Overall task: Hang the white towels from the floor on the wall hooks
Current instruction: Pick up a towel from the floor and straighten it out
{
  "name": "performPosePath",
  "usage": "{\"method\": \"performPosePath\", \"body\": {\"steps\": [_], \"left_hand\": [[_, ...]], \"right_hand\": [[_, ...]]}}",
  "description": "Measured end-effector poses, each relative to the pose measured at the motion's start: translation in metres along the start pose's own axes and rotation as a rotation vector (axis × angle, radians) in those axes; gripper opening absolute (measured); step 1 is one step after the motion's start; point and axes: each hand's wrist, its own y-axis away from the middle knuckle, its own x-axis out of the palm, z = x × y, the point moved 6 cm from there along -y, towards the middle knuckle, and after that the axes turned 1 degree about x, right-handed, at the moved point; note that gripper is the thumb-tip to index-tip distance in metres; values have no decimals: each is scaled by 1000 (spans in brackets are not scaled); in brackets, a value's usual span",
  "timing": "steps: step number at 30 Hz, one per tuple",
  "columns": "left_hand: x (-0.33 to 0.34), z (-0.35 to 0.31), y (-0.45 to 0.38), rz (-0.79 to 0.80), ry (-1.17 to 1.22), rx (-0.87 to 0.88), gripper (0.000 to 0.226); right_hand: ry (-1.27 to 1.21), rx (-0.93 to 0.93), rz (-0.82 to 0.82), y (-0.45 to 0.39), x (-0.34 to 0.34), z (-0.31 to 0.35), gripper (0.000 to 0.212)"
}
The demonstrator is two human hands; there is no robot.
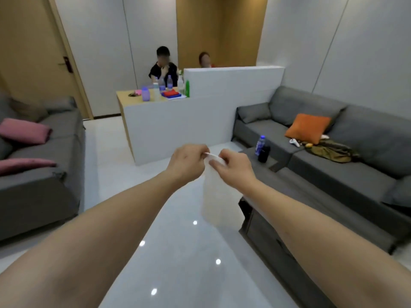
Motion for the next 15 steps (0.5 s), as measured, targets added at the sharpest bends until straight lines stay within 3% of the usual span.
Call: {"method": "performPosePath", "body": {"steps": [9, 15], "left_hand": [[33, -138, -105, -104, 199, 86, 15], [97, -230, -164, 62, 366, 183, 17]], "right_hand": [[190, 260, -134, 9, -161, -123, 26], [64, 369, -140, 7, -213, -190, 23]]}}
